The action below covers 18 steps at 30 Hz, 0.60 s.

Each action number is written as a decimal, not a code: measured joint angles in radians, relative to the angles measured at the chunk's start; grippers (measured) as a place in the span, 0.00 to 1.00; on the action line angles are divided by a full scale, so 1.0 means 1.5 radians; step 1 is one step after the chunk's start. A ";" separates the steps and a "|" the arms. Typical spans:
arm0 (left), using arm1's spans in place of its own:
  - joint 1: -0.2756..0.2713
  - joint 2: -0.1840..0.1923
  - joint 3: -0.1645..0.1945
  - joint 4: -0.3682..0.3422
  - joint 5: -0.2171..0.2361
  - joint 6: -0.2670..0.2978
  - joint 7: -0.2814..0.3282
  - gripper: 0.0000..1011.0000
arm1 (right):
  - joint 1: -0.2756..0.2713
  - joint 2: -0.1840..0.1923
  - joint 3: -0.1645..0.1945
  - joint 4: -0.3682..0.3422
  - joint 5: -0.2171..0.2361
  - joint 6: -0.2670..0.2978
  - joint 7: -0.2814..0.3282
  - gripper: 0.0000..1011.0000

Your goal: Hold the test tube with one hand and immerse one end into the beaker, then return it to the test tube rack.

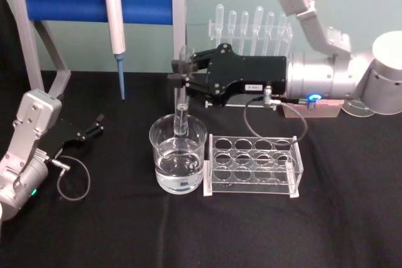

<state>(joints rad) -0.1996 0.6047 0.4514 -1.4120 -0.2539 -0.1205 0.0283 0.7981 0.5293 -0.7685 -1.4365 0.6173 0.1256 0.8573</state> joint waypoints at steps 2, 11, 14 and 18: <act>0.000 0.000 0.000 0.000 0.000 0.000 0.000 0.99 | -0.002 -0.007 -0.006 0.011 -0.009 -0.006 -0.004 0.24; 0.000 0.000 0.000 0.000 0.000 0.000 0.000 0.99 | -0.015 -0.030 -0.023 0.053 -0.036 -0.028 -0.005 0.24; 0.000 0.000 0.000 0.000 0.000 0.000 0.000 0.99 | -0.022 -0.036 -0.024 0.065 -0.043 -0.039 -0.006 0.24; 0.000 0.000 0.000 0.000 0.000 0.000 0.000 0.99 | -0.033 -0.043 -0.023 0.082 -0.056 -0.056 -0.010 0.24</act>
<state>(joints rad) -0.1995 0.6047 0.4514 -1.4120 -0.2539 -0.1206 0.0283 0.7482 0.4643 -0.8029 -1.3139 0.5336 0.0410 0.8421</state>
